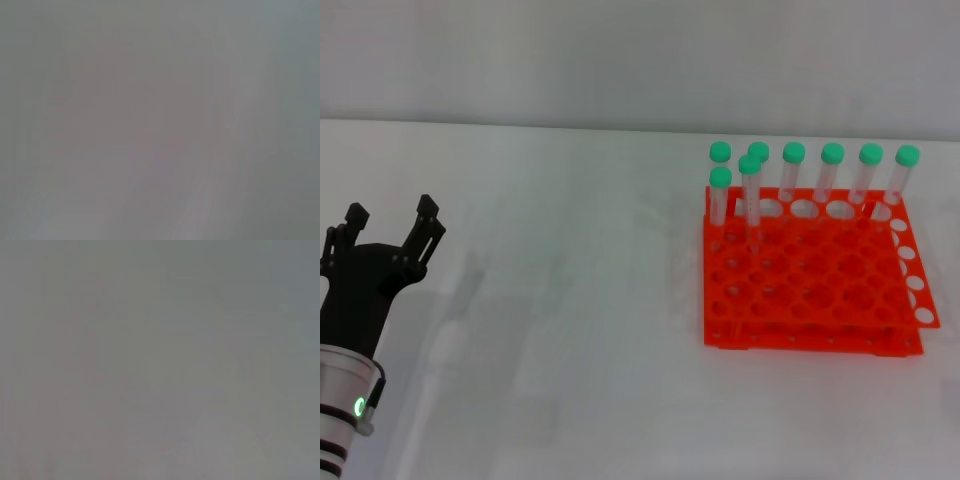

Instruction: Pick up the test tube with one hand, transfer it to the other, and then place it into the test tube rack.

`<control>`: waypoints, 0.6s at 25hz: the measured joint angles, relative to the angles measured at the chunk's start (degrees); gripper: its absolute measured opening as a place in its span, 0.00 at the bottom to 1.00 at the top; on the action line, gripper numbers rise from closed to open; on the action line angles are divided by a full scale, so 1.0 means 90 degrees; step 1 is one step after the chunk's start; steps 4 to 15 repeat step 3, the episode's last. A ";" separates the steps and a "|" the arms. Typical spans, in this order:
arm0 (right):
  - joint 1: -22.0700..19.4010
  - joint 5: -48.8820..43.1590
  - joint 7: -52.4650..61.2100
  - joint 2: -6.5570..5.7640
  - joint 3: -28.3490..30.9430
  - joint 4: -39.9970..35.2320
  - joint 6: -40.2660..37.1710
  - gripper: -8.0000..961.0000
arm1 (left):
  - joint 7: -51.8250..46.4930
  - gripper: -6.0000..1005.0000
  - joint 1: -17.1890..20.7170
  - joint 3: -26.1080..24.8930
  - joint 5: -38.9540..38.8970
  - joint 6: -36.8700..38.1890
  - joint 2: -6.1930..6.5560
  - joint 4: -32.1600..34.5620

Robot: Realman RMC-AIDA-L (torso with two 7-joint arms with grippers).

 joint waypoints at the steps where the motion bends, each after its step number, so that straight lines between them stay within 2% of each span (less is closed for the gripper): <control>1: 0.0003 -0.0001 0.0000 0.0001 0.0001 0.0000 0.0003 0.90 | -0.0001 0.89 -0.0001 -0.0004 0.0000 0.0000 0.0000 0.0000; 15: 0.0014 -0.0002 0.0000 0.0002 0.0007 0.0000 0.0008 0.90 | -0.0001 0.89 -0.0002 -0.0005 0.0000 0.0003 0.0000 0.0001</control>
